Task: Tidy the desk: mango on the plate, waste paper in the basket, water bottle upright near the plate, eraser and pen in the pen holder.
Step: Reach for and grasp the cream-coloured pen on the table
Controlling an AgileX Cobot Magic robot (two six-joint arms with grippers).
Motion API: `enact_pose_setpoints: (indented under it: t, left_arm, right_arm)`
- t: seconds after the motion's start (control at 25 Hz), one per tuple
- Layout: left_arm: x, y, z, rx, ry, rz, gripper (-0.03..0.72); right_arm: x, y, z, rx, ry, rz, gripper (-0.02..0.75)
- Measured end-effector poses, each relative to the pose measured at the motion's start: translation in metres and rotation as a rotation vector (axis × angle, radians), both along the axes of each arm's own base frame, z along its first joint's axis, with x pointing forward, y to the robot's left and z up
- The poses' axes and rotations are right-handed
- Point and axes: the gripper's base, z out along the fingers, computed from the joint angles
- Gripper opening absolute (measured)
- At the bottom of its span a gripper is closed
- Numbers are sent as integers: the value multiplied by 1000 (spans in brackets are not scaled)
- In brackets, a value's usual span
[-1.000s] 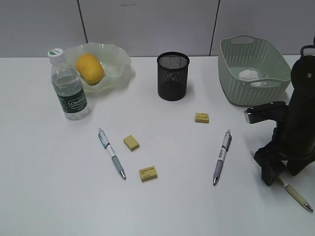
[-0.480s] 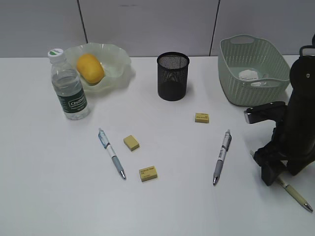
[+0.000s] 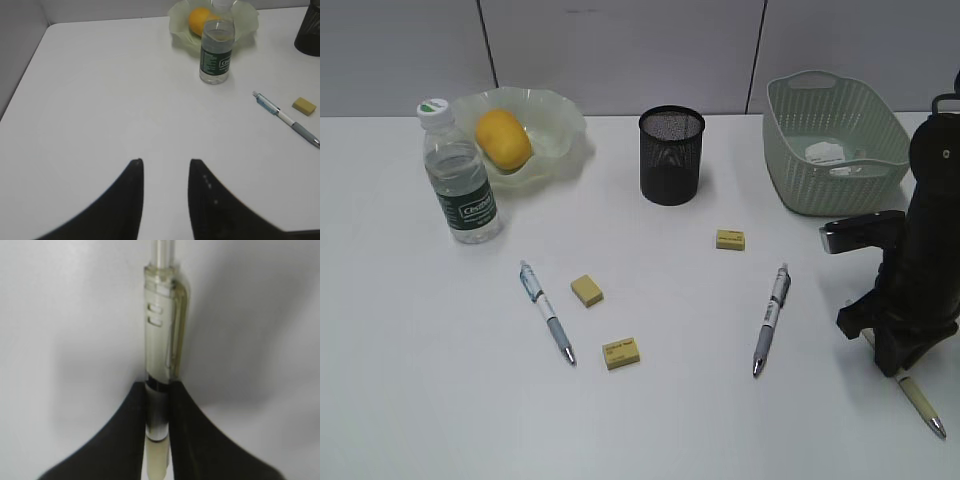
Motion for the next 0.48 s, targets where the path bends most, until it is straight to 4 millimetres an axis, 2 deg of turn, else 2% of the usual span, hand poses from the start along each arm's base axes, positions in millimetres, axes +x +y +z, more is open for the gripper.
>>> enact_pose_setpoints:
  t: [0.2,0.36,0.48]
  left_arm:
    - [0,0,0,0,0,0,239]
    - [0,0,0,0,0,0,239]
    - [0,0,0,0,0,0,239]
  right_arm:
    - [0,0,0,0,1,-1,113]
    - [-1,4,3,26,42,-75,113]
    - [0,7,15,48,44,-102,113]
